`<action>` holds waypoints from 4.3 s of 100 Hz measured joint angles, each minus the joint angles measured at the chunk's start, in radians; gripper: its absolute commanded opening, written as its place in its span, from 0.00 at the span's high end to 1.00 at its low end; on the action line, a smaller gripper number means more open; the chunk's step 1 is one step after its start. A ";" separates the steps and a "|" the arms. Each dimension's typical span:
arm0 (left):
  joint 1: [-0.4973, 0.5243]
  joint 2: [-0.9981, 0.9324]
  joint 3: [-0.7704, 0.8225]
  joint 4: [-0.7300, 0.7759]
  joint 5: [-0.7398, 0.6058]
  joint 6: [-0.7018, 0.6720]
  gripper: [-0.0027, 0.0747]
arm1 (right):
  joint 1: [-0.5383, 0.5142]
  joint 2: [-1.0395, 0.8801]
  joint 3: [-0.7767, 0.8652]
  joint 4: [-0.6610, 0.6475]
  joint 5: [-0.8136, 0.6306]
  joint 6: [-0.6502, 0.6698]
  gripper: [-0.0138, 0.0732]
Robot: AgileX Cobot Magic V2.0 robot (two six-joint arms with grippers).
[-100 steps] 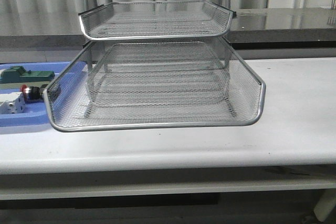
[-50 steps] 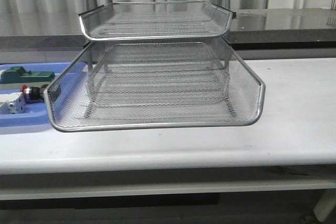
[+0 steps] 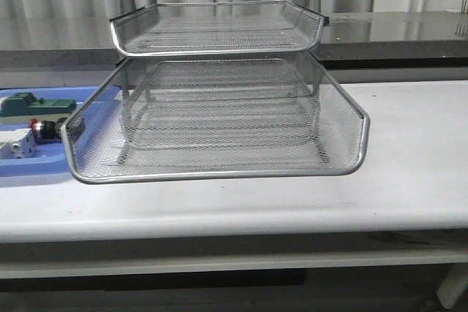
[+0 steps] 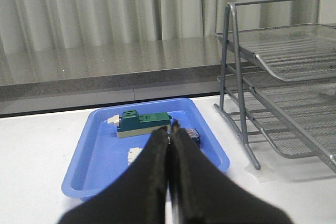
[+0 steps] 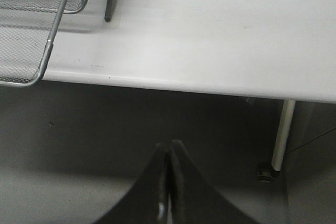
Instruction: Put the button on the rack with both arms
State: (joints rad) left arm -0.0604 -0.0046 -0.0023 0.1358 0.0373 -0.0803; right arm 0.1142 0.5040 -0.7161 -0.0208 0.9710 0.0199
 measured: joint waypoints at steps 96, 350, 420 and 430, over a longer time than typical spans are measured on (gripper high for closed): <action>0.000 0.000 0.000 0.000 -0.021 0.000 0.99 | 0.000 0.000 0.000 0.000 0.005 0.002 0.92; 0.000 1.489 -1.336 -0.092 0.847 0.371 0.19 | 0.000 0.000 0.000 0.000 0.009 0.002 0.92; 0.000 2.091 -1.906 -0.129 0.991 0.745 0.19 | 0.000 0.000 0.000 0.000 0.011 0.002 0.92; 0.000 2.151 -1.953 -0.129 0.996 0.755 0.19 | 0.000 0.000 0.000 0.000 0.011 0.002 0.92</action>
State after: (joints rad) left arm -0.0604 2.1467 -1.9551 0.0069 1.0336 0.6745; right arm 0.1142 0.5040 -0.7161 -0.0208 0.9822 0.0218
